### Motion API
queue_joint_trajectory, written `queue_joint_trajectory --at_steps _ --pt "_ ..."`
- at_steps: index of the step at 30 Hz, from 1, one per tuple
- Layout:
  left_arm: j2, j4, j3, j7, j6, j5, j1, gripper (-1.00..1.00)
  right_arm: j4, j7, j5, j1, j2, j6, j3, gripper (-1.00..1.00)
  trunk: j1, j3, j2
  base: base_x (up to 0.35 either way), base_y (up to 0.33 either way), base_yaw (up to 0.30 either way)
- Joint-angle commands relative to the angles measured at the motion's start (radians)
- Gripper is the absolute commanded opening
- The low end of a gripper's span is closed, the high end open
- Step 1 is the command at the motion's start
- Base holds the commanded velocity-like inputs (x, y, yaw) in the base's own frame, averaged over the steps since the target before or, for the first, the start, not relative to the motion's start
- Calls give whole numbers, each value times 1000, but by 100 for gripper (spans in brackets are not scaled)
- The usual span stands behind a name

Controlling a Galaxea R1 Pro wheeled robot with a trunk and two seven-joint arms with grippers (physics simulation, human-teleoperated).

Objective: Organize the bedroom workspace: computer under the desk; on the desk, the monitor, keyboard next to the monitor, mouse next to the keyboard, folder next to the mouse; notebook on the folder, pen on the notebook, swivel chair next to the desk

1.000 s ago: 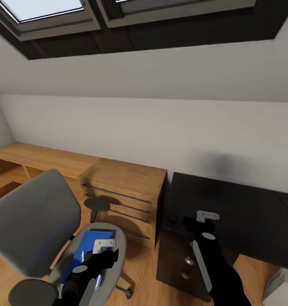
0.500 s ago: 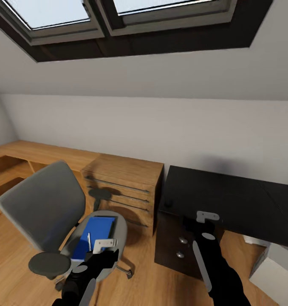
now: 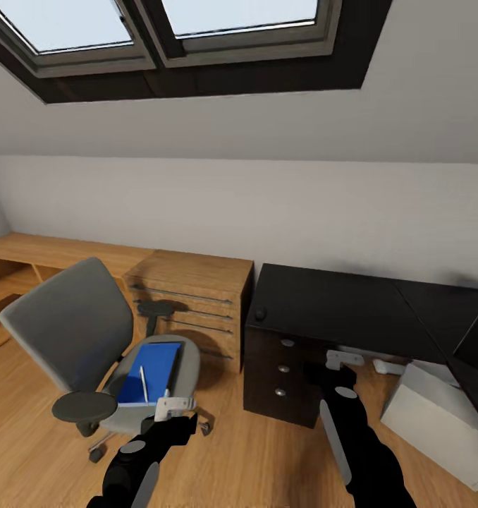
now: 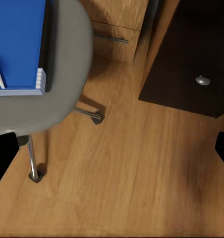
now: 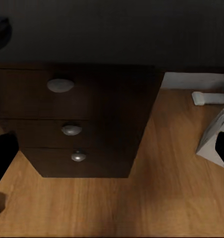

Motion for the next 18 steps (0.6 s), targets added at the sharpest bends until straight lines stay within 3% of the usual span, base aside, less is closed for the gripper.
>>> queue_joint_trajectory --at_steps 1,18 --pt "0 -1 -1 9 4 11 -1 100 -1 -1 2 -1 1 6 -1 100 -1 -1 -1 -335 0 -34" --pt "0 -2 -1 9 4 11 -1 100 -2 -2 2 -1 1 6 -1 100 -1 -2 -1 -305 -34 -4"
